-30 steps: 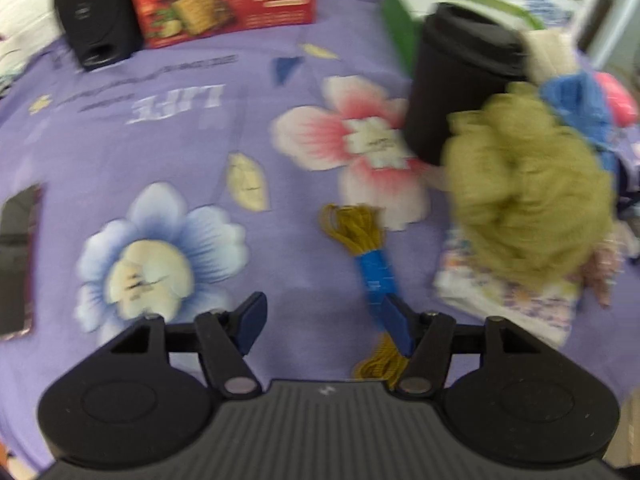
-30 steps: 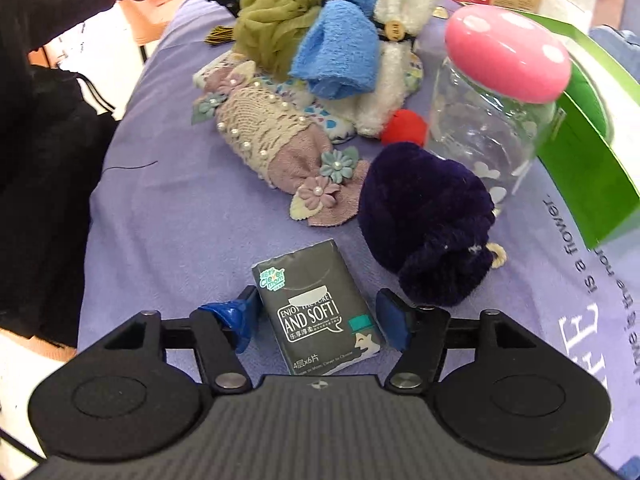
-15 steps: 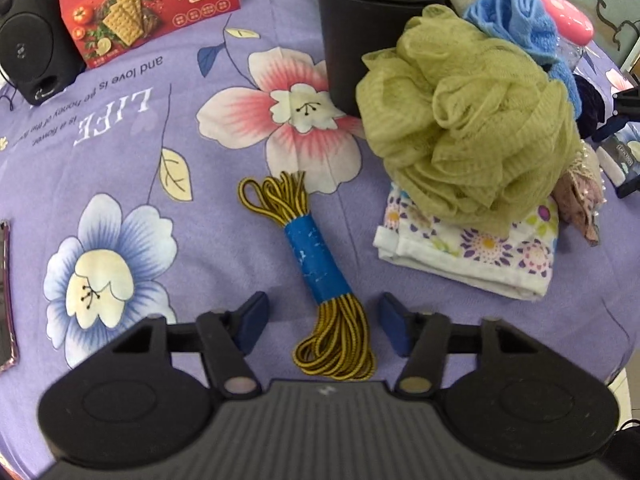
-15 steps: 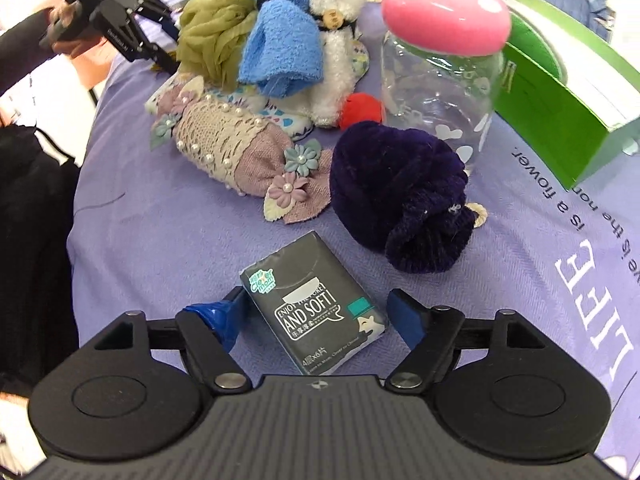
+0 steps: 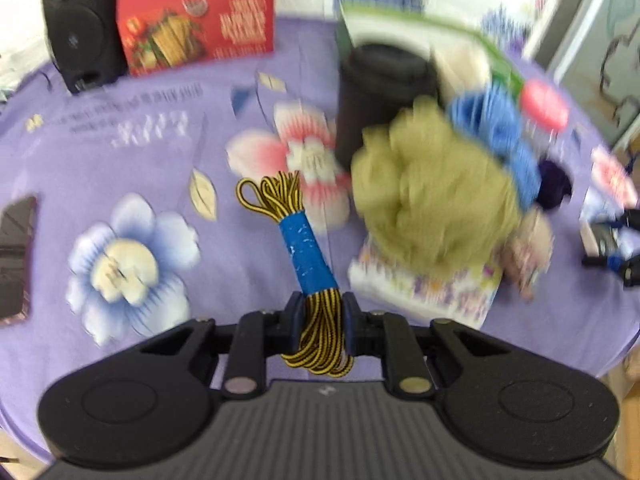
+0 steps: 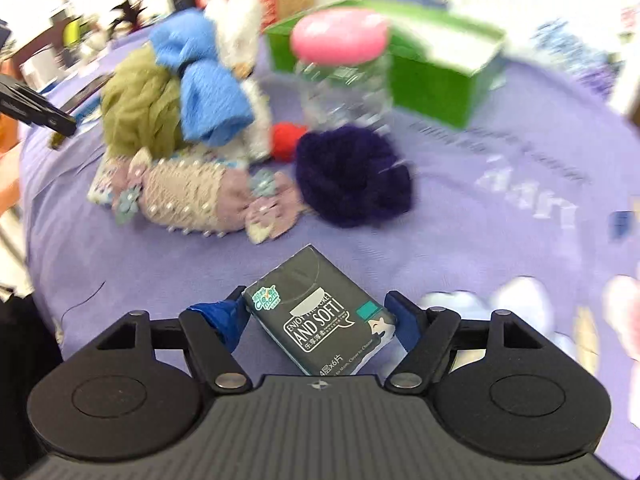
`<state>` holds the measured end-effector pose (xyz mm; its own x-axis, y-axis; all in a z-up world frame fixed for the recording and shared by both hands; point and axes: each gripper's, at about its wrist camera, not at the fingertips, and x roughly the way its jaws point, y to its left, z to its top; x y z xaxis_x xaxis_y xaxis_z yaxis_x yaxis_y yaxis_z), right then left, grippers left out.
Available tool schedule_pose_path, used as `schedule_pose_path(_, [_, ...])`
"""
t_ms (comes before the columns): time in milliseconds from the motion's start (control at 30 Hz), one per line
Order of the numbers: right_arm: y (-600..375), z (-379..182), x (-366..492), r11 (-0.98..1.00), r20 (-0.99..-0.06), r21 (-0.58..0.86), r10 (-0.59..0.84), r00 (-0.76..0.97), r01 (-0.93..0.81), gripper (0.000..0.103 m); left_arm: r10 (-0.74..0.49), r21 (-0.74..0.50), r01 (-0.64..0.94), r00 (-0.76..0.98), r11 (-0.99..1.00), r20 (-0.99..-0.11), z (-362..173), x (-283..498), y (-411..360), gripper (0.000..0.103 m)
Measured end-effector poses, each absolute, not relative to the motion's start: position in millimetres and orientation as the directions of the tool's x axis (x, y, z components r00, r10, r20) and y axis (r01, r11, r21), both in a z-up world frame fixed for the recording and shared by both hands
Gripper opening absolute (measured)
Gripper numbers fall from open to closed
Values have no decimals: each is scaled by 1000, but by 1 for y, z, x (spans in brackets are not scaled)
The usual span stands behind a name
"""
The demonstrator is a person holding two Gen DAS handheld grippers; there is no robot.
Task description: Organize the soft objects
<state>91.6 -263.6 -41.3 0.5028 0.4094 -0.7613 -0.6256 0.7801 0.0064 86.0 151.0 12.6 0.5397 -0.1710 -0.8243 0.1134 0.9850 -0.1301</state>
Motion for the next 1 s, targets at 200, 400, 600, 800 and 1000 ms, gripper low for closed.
schedule_pose_path(200, [-279,19,93,819,-650,-114,367,666,-563,59,-235,-140,194,655,971,-718,75,128,149,16])
schedule_pose_path(400, [-273,80,164,855,-501,-155,364,785,-495,59,-326,-113,335,695,935,-641,117,210,109,16])
schedule_pose_path(600, [-230,83,277,846,-498,-83,422,757,-526,59,-350,-116,372,657,921,-668,107,314,59,16])
schedule_pose_path(800, [-199,42,361,837,-552,76,488,676,-542,61,-287,-97,330,594,939,-751,66,393,37,49])
schedule_pose_path(1000, [-194,45,369,843,-492,101,504,710,-529,61,-285,-110,303,625,947,-727,63,399,43,64])
